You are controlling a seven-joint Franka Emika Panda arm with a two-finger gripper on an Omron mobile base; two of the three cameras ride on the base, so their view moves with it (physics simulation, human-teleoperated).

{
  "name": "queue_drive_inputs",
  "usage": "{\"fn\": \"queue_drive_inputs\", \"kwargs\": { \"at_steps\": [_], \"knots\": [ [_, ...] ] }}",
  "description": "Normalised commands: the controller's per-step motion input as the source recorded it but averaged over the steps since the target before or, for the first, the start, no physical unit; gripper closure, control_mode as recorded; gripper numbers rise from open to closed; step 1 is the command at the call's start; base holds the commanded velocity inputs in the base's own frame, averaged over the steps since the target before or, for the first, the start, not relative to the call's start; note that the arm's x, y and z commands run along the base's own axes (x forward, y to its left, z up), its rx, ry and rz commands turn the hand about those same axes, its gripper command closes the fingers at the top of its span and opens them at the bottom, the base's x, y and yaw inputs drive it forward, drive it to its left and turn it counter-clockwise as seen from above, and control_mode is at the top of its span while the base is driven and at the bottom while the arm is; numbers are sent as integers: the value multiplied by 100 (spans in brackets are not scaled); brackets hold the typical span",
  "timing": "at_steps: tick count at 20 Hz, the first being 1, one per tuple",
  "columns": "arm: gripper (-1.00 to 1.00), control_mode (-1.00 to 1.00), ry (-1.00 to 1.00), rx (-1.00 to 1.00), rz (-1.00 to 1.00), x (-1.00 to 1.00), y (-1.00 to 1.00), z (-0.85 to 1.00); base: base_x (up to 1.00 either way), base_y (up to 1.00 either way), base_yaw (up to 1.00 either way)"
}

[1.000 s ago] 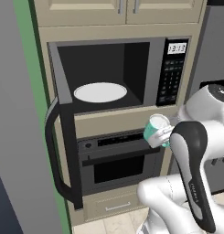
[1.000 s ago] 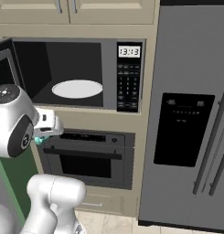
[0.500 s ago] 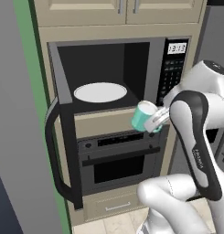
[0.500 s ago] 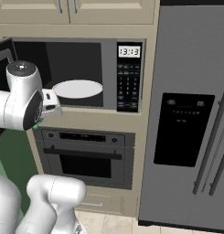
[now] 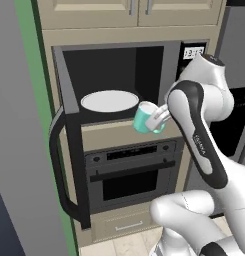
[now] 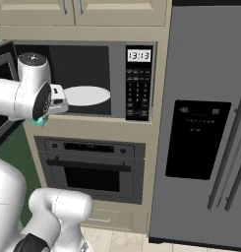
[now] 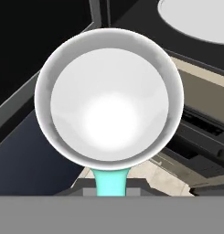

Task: Pick the mug from the counter and place it inside the microwave. Then close the microwave.

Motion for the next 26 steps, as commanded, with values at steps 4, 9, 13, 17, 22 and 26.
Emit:
{"fn": "queue_drive_inputs", "kwargs": {
  "at_steps": [4, 9, 13, 17, 22, 26],
  "knots": [
    [100, -100, -14, 0, -1, 23, 0, 2, 0, 0, 0],
    [100, -100, -10, 0, -7, 17, 0, 1, 0, 0, 0],
    [100, -100, -4, 0, -19, 9, 11, 5, 0, 0, 0],
    [100, -100, -1, 0, -22, 4, 13, 1, 0, 0, 0],
    [100, -100, -4, 0, -11, 19, 2, 0, 0, 0, 0],
    [100, -100, -1, 4, 0, 24, 0, 0, 0, 0, 0]
  ]
}}
